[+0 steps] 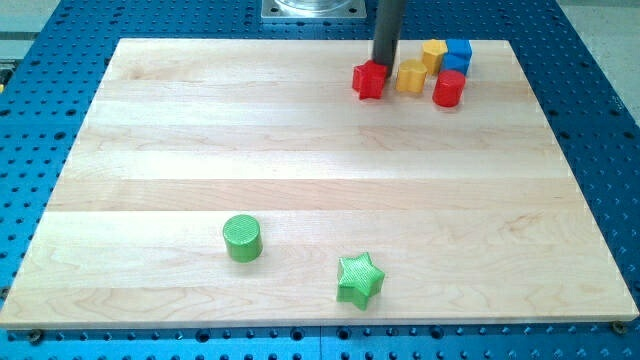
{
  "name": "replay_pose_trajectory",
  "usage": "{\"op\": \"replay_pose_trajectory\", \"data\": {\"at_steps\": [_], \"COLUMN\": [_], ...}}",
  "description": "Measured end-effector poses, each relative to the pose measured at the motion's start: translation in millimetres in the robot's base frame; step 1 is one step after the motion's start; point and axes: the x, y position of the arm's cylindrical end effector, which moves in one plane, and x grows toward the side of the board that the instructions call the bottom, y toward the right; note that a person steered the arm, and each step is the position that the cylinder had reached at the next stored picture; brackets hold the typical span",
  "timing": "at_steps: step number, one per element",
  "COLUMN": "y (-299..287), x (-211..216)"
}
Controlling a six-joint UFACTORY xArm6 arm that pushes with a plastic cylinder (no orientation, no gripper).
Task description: Move arm to bottom right of red circle
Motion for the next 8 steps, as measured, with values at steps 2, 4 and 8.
{"op": "replay_pose_trajectory", "data": {"at_steps": [2, 4, 8], "y": [24, 41, 181], "x": [12, 38, 89]}}
